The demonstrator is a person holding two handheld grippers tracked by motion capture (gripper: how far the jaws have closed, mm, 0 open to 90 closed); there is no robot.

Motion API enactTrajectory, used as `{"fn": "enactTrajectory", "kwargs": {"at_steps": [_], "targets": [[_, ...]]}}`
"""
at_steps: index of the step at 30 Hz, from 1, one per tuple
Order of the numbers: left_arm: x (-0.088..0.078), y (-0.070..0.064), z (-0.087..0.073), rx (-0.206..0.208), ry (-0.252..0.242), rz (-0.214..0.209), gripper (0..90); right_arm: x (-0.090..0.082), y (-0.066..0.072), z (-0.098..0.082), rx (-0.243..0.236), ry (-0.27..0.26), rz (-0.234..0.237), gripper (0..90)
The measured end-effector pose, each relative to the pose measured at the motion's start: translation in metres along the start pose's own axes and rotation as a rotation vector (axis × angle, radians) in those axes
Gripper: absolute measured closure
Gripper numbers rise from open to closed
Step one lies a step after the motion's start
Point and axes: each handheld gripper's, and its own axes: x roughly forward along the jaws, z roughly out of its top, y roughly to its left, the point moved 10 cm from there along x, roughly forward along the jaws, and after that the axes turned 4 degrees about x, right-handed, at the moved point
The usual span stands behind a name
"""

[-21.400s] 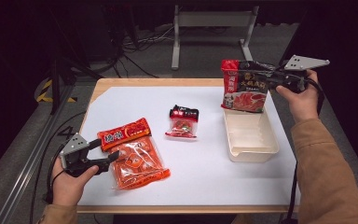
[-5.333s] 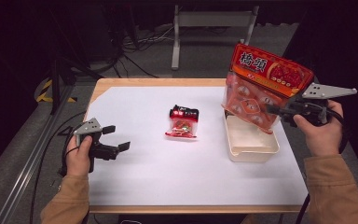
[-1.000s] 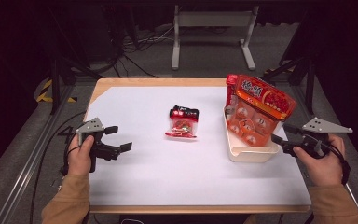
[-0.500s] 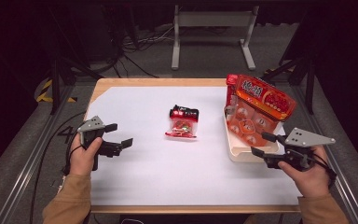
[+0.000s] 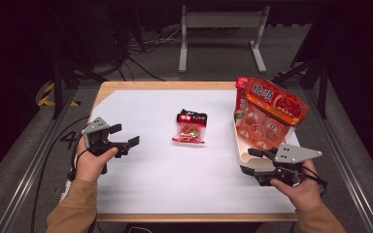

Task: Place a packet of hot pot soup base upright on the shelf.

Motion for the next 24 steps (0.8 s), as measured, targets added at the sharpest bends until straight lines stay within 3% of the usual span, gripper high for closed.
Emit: {"fn": "enactTrajectory", "kwargs": {"at_steps": [3, 5, 13, 24], "targets": [[0.003, -0.001, 0.001, 0.003, 0.0, -0.003, 6.3, 0.006, 0.004, -0.002, -0.011, 0.001, 0.007, 37.0], [0.003, -0.001, 0.005, -0.012, -0.032, 0.01, 10.1, 0.01, 0.008, -0.004, -0.02, 0.008, 0.016, 36.5], [0.007, -0.005, 0.008, -0.031, -0.041, 0.031, 15.9, 0.027, 0.014, -0.014, -0.039, 0.053, 0.027, 37.6], [0.026, -0.02, 0.004, -0.005, 0.007, -0.005, 15.7, 0.051, 0.023, -0.026, -0.068, 0.094, 0.064, 39.3]]}}
